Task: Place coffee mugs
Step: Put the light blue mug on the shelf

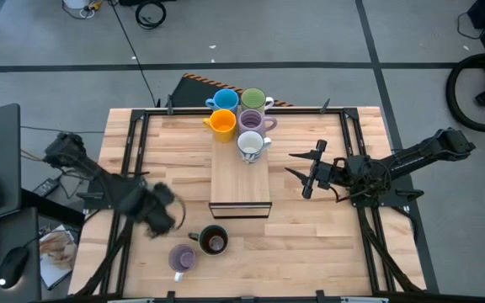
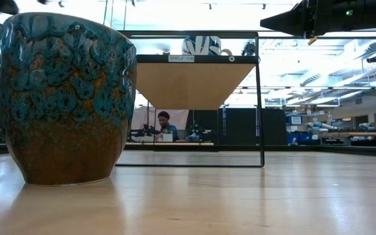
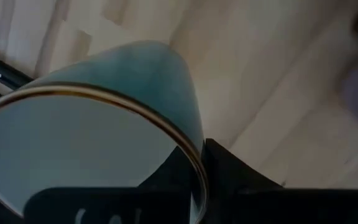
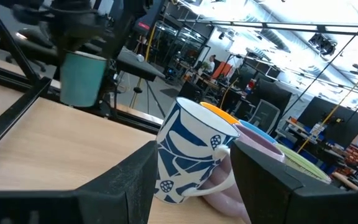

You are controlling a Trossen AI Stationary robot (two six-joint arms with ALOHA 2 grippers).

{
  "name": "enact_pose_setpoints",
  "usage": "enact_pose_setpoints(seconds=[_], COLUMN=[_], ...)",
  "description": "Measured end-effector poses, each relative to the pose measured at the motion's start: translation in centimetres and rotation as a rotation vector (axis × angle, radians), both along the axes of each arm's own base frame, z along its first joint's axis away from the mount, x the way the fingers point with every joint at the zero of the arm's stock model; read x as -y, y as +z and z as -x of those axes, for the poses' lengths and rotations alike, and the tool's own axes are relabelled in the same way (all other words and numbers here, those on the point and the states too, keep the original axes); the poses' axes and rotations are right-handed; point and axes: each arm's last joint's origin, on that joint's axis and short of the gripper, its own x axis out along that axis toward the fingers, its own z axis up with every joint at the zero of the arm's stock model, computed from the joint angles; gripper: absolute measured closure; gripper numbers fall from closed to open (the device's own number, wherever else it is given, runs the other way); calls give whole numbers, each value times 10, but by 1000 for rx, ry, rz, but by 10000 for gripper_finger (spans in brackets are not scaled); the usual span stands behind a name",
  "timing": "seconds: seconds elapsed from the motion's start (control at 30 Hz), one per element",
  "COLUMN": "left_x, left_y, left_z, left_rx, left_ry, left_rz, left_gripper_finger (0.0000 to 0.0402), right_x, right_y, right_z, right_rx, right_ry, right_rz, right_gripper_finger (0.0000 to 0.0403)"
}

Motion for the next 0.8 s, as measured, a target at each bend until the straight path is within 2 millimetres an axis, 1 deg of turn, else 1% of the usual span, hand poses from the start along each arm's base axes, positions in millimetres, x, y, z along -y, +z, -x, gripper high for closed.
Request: enact_pose_setpoints(seconds=[0.13, 0.23, 0.3, 0.4, 0.53, 0.57, 0.67, 0.8], left_x=[-33, -54, -69, -94, -123, -129, -142, -150], left_y=[10, 25, 37, 55, 78, 83, 96, 110], left_z=[-15, -26, -32, -37, -38, -38, -47, -64], left_rx=[17, 66, 114, 193, 289, 319, 402, 438], left_ry=[73, 75, 111, 247, 442, 468, 502, 467], left_rz=[47, 70, 77, 70, 73, 78, 113, 114], left_gripper_finger=[374, 374, 374, 374, 366, 365, 365, 367], right_x=[0, 0, 0, 0, 0, 0, 0, 0], right_y=[-1, -1, -1, -1, -3, -3, -3, -3], right_z=[0, 0, 0, 0, 0, 0, 0, 0], right_rx=[-5, -4, -5, -12, -26, -27, -26, -26], right_ry=[0, 1, 1, 1, -2, -1, -2, -3], right_rz=[0, -4, -5, -4, -6, -10, -18, -19], right_gripper_finger=[194, 194, 194, 194, 194, 194, 194, 194])
